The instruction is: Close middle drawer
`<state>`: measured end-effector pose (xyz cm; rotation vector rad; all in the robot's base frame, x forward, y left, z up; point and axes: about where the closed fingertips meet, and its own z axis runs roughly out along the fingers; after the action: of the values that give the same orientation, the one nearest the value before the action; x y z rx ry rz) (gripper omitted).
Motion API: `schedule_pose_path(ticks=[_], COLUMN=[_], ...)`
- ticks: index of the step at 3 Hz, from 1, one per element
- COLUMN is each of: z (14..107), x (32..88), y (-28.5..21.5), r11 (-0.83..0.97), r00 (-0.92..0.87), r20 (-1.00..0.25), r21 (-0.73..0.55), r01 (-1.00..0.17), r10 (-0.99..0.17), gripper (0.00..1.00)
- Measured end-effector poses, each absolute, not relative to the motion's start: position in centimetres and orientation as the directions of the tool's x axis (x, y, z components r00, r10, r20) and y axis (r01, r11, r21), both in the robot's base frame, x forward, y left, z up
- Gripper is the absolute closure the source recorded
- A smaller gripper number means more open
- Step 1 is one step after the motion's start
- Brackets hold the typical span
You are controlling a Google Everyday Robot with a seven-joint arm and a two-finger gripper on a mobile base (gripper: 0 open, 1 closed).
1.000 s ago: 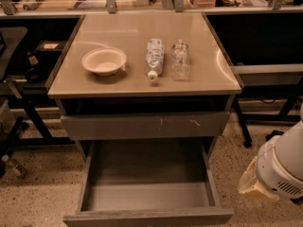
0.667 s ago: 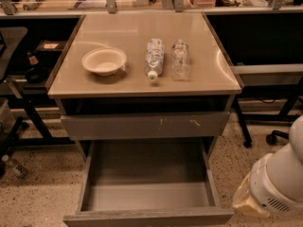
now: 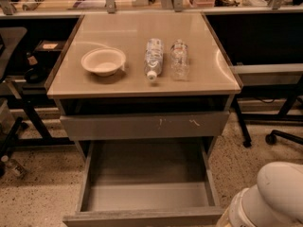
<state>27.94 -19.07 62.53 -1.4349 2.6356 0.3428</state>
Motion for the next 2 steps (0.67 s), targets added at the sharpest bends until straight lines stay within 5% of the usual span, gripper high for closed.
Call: schedule_pose_path(ticks=[2], z=[55.0], x=[26.8], y=[-17.3], r11=[0.552], r00=[-0.596], r20=[-0.199], r21=[0.236], r01=[-0.800], r10=[-0.778], gripper=[1.00])
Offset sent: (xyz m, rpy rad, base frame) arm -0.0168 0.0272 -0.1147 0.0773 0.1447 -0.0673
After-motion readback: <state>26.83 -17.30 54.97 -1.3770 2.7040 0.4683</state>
